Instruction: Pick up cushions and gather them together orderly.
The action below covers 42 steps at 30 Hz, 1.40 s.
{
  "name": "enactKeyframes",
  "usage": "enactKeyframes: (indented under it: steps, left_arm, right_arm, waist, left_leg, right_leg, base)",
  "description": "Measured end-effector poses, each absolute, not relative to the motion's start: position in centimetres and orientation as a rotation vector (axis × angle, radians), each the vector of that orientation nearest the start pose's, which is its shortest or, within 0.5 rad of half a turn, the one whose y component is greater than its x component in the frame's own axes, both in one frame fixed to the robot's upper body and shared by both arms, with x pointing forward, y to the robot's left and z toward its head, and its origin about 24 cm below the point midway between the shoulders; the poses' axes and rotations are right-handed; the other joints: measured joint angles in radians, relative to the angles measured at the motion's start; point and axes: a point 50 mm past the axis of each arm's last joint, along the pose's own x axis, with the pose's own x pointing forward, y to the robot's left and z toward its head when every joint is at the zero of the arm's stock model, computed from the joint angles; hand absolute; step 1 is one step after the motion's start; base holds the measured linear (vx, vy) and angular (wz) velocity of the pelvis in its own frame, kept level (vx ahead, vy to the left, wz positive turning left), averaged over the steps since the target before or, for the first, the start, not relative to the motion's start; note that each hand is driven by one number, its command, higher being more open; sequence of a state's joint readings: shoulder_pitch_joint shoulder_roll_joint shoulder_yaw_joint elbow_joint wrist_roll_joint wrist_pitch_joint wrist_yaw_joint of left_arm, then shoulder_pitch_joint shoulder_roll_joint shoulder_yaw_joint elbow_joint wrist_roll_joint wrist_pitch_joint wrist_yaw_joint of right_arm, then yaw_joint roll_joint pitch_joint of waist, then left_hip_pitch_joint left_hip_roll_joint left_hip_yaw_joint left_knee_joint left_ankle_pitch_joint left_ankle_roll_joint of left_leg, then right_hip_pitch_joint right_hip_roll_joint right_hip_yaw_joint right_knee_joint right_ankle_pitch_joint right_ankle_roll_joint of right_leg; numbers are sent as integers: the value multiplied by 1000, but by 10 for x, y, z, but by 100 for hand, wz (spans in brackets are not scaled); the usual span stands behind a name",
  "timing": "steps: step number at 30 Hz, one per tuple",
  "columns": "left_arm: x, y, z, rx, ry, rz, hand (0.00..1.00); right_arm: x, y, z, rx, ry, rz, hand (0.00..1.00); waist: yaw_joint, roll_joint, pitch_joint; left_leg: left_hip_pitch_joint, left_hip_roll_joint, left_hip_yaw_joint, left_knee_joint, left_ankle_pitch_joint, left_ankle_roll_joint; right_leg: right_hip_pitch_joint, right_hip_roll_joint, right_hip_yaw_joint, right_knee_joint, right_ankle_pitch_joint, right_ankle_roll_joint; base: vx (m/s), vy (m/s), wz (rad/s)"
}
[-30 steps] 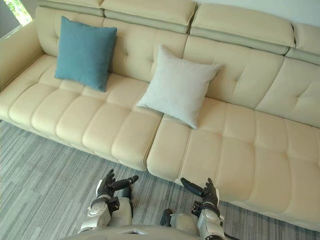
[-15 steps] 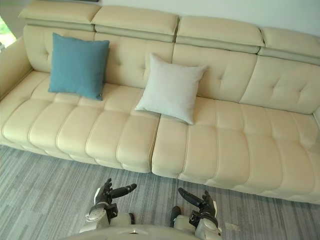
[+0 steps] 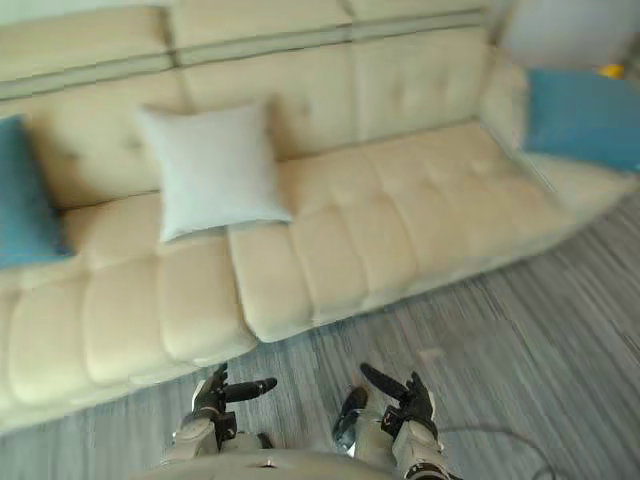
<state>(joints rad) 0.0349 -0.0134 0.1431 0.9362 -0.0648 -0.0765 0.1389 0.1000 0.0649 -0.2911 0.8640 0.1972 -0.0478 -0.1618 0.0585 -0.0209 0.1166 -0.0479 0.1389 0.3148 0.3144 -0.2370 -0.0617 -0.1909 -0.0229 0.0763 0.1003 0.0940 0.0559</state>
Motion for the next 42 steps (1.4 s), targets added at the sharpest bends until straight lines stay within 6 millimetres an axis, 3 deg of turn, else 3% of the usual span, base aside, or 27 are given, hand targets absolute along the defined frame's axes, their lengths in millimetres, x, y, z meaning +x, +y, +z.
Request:
enactKeyframes:
  steps: [1, 2, 3, 4, 5, 6, 7, 8, 10, 12, 13, 15, 17, 18, 22, 25, 27, 28, 30, 31, 33, 35, 36, 37, 38, 39, 42]
  left_arm:
    - [140, 175, -143, -70, 896, 302, 100]
    - [141, 176, -143, -65, 896, 303, 100]
    - [141, 176, -143, -64, 898, 300, 100]
    - [139, 175, -144, -46, 911, 281, 100]
    - [137, 177, -145, -35, 914, 279, 100]
    - [131, 186, -145, 7, 926, 279, 100]
    - [131, 187, -146, 11, 931, 279, 100]
    - [129, 190, -146, 27, 936, 276, 100]
    - [130, 190, -146, 35, 934, 265, 100]
    - [129, 189, -147, 46, 944, 244, 100]
    - [129, 187, -148, 47, 945, 228, 100]
    - [128, 184, -148, 52, 943, 207, 100]
    - [134, 188, -145, 57, 914, 209, 100]
    - [136, 190, -143, 49, 899, 219, 100]
    - [146, 192, -135, 49, 841, 227, 100]
    - [150, 188, -133, 33, 821, 228, 100]
    - [149, 190, -133, 4, 819, 260, 100]
    - [149, 191, -133, 4, 821, 264, 100]
    - [148, 193, -133, -1, 824, 275, 100]
    - [148, 195, -133, -8, 823, 284, 100]
    - [145, 201, -134, 3, 837, 297, 100]
    - [144, 201, -135, 5, 845, 298, 100]
    - [142, 199, -136, 20, 858, 280, 100]
    - [141, 198, -137, 22, 861, 274, 100]
    - [141, 198, -137, 23, 864, 271, 100]
    - [141, 198, -137, 26, 866, 276, 100]
    - [141, 200, -137, 33, 871, 286, 100]
  right_arm:
    - [120, -181, -147, 288, 919, -524, 100]
    - [129, -180, -146, 287, 912, -510, 100]
    - [132, -181, -146, 286, 912, -510, 100]
    - [136, -185, -146, 269, 916, -509, 100]
    - [135, -187, -146, 256, 921, -511, 100]
    - [129, -188, -149, 231, 945, -511, 100]
    - [128, -190, -149, 217, 953, -508, 100]
    - [127, -198, -149, 168, 959, -498, 100]
    - [126, -205, -149, 152, 964, -507, 100]
    - [116, -210, -152, 142, 993, -521, 100]
    - [110, -211, -154, 138, 1010, -528, 100]
    - [107, -212, -155, 132, 1028, -532, 100]
    - [111, -213, -154, 123, 1022, -528, 100]
    - [111, -212, -154, 121, 1022, -527, 100]
    - [116, -211, -154, 124, 1023, -527, 100]
    - [116, -211, -153, 122, 1023, -532, 100]
    - [116, -209, -154, 126, 1027, -531, 100]
    - [115, -208, -154, 128, 1028, -530, 100]
    - [117, -208, -153, 129, 1016, -528, 100]
    - [117, -207, -153, 130, 1016, -525, 100]
    - [120, -203, -152, 128, 1007, -505, 100]
    - [120, -201, -152, 122, 1001, -497, 100]
    - [119, -198, -152, 123, 1004, -488, 100]
    - [119, -198, -152, 125, 1001, -487, 100]
    - [119, -199, -151, 126, 991, -479, 100]
    - [121, -199, -150, 126, 979, -476, 100]
    - [124, -203, -148, 120, 962, -477, 100]
  waist:
    - [-3, -5, 2]
    - [-2, 8, 13]
    - [-3, 11, 17]
    - [-6, 35, 32]
    - [-7, 40, 35]
    - [-8, 4, 23]
    - [-9, 6, 23]
    - [-14, 29, 32]
    - [-13, 45, 38]
    - [-20, 55, 45]
    - [-21, 63, 52]
    - [-20, 64, 65]
    - [-17, 58, 87]
    - [-9, 50, 100]
    - [23, 41, 122]
    - [46, 49, 128]
    - [69, 53, 130]
    - [74, 49, 126]
    - [77, 51, 117]
    - [78, 44, 120]
    - [74, 13, 103]
    - [74, 9, 104]
    - [71, 5, 103]
    - [70, 6, 103]
    - [63, 7, 104]
    - [52, 8, 104]
    - [28, 19, 116]
  left_leg:
    - [2, 10, 45, -8, 0, 0]
    - [11, 49, 138, -25, 3, 4]
    - [18, 59, 161, -28, 5, 1]
    - [70, 87, 248, -46, 16, -16]
    - [88, 89, 275, -49, 18, -20]
    - [121, 57, 276, -47, 19, -22]
    - [133, 60, 268, -50, 18, -23]
    - [148, 73, 235, -54, 20, -18]
    - [162, 100, 227, -22, 21, -18]
    - [131, 178, 210, 168, 22, -16]
    - [98, 230, 179, 297, 34, 7]
    - [33, 267, 97, 491, 22, 48]
    - [-69, 198, -67, 647, -40, 28]
    - [-132, 111, -166, 651, -64, 15]
    - [-252, -37, -258, 395, -73, 7]
    - [-291, -105, -331, 120, -1, -5]
    - [-279, -116, -360, -70, 161, -19]
    - [-274, -119, -361, -73, 193, -13]
    - [-272, -135, -385, -19, 255, 53]
    - [-272, -137, -374, 6, 239, 48]
    - [-225, -140, -317, 40, 173, 77]
    - [-178, -139, -295, 44, 135, 94]
    - [-94, -137, -295, 44, 79, 102]
    - [-72, -136, -296, 44, 56, 104]
    - [-15, -131, -301, 48, -4, 95]
    - [19, -117, -307, 54, -33, 94]
    - [105, -54, -330, 37, -47, 85]
  right_leg:
    - [-10, 12, -25, -36, 39, -29]
    - [-22, 5, -197, -42, 1, -149]
    - [-40, -15, -276, 0, -26, -164]
    - [-60, -101, -587, 159, -120, -183]
    - [-50, -130, -672, 193, -136, -189]
    - [-13, -165, -768, 196, -150, -150]
    - [-10, -148, -747, 184, -145, -130]
    - [-2, -91, -689, 140, -137, -131]
    - [-4, -44, -630, 116, -144, -136]
    - [14, 14, -578, 111, -166, -161]
    - [41, 45, -561, 95, -169, -165]
    - [80, 83, -517, 80, -180, -183]
    - [119, 107, -457, 76, -197, -210]
    - [152, 123, -412, 57, -199, -223]
    - [202, 145, -291, 11, -190, -202]
    - [239, 159, -203, -33, -190, -200]
    - [285, 173, -114, -64, -211, -178]
    - [293, 173, -91, -58, -220, -176]
    - [294, 167, -23, -8, -271, -165]
    - [294, 160, -7, 14, -291, -157]
    - [236, 127, 26, 212, -360, -58]
    - [192, 114, -22, 375, -366, 9]
    - [84, 54, -151, 699, -332, 116]
    - [56, 29, -191, 775, -340, 100]
    - [-5, -31, -272, 924, -377, 30]
    - [-44, -55, -304, 951, -403, -9]
    - [-118, -73, -324, 749, -437, -34]
  base:
    - [-74, -72, -146]
    - [-73, -106, -147]
    - [-10, -97, -200]
    - [38, -50, -149]
    - [119, -95, -204]
    - [134, -131, -139]
    - [159, -216, -168]
    - [134, -194, -136]
    - [137, -177, -128]
    - [178, -242, -97]
    - [130, -200, -60]
    - [155, -168, -74]
    - [222, -168, -96]
    - [182, -102, -93]
    - [145, -25, -96]
    - [226, 13, -87]
    - [438, 47, -113]
    - [369, 40, -88]
    - [412, 53, -79]
    - [492, 70, -78]
    - [471, 69, -80]
    - [470, 90, -63]
    - [567, 93, -55]
    - [560, 62, -48]
    - [459, 20, -15]
    - [456, -37, -6]
    - [528, -172, 20]
